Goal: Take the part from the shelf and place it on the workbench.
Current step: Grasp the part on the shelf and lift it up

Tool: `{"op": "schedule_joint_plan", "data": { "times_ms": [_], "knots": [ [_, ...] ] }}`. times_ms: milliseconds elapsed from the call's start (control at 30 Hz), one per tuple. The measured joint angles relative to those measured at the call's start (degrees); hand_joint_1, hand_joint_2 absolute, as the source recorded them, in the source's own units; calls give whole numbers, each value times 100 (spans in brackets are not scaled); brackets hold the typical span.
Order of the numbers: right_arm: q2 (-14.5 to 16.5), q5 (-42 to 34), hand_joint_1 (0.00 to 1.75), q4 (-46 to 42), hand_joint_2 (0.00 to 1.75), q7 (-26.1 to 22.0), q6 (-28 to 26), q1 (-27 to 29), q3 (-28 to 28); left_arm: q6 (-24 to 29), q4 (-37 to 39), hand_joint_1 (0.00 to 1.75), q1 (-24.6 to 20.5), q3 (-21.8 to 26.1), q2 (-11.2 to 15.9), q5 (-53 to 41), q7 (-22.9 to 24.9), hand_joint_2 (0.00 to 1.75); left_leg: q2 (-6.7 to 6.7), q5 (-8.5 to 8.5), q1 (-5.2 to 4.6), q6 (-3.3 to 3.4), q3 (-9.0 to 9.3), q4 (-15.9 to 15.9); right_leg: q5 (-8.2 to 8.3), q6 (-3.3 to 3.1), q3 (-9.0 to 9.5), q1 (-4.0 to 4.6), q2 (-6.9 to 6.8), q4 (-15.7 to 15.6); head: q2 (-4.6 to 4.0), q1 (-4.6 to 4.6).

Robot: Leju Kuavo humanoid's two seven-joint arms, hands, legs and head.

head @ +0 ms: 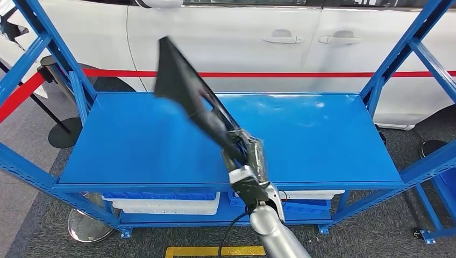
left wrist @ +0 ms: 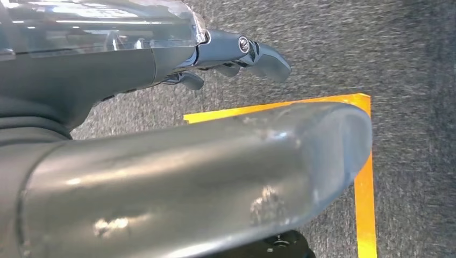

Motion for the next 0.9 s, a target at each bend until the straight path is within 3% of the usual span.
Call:
{"op": "schedule_joint_plan", "data": {
  "times_ms": [100, 167, 233, 300, 333, 400, 467, 500, 567, 633, 767, 833, 900],
  "knots": [
    [-219, -724, 175, -1305, 175, -199, 11, 443, 38, 36, 0, 0, 26, 114, -43, -12, -13, 0, -23, -19, -31, -20, 1, 8, 561, -96, 524, 30, -14, -1136, 0, 1],
    [-347, -999, 175, -1991, 175, -373, 22, 689, 40, 73, 0, 0, 35, 169, -69, -32, -24, 0, -24, -31, -47, -64, -14, 11, 671, -144, 691, 67, -29, -1533, 1, 4],
    [-462, -1174, 175, -2511, 175, -537, 13, 955, 39, 101, -1, 0, 32, 220, -80, -32, -38, 0, -19, -38, -57, -127, -10, -6, 676, -167, 695, 64, -26, -1575, 1, 9],
    [-532, -1299, 175, -2887, 175, -687, -10, 1167, 36, 114, -2, 0, 24, 282, -87, -10, -59, 0, -8, -148, -62, -181, -38, 106, 697, -218, 730, 23, -30, -1636, 0, 0],
    [-551, -1350, 175, -3031, 175, -750, -14, 1243, 32, 123, -2, 0, 20, 312, -87, -1, -69, 0, -3, -286, -61, -201, -121, 316, 706, -246, 748, 1, -35, -1663, 0, -10],
    [-582, -1422, 175, -3235, 175, -828, -2, 1378, 10, 150, -1, 0, 15, 359, -91, 0, -83, 0, 1, -662, -40, -235, -451, 1048, 700, -280, 759, 0, -40, -1665, 1, -24],
    [-612, -1463, 175, -3360, 175, -846, 18, 1500, -25, 169, -1, 0, 14, 401, -96, -7, -98, 0, 2, -825, -30, -266, -716, 1598, 686, -290, 756, 7, -37, -1644, 1, -24],
    [-623, -1474, 175, -3407, 175, -847, 25, 1546, -44, 175, -1, 0, 13, 418, -97, -9, -109, 0, 2, -737, -29, -270, -705, 1567, 676, -288, 757, 8, -33, -1629, 0, -25],
    [-638, -1473, 175, -3496, 175, -854, 14, 1618, -83, 181, -2, 0, 2, 444, -98, -10, -130, 0, 3, -339, -30, -249, -399, 928, 652, -270, 770, 8, -23, -1592, 0, -26],
    [-641, -1438, 175, -3575, 175, -864, -44, 1714, -128, 181, -2, 0, -19, 468, -99, -16, -137, 0, -3, -84, -52, -202, -74, 256, 631, -225, 763, 27, -20, -1544, 0, -24],
    [-641, -1412, 175, -3621, 175, -891, -14, 2054, -214, 180, -2, 0, -28, 554, -134, -4, -129, 0, -11, -5, -63, -92, -3, 22, 629, -110, 735, 30, -22, -1512, 0, -21],
    [-639, -1367, 175, -3620, 175, -990, 73, 2296, -231, 190, -2, 0, -24, 599, -166, 1, -108, 0, 5, 57, -33, -8, -26, -37, 388, -55, 650, 20, -16, -1285, 0, -8],
    [-634, -1335, 175, -3604, 175, -1117, 184, 2561, -248, 206, -2, 0, -24, 640, -195, -1, -66, 0, 16, 107, -29, 36, -92, -47, -87, -8, 407, -14, -17, -640, 0, 9]
  ]
}}
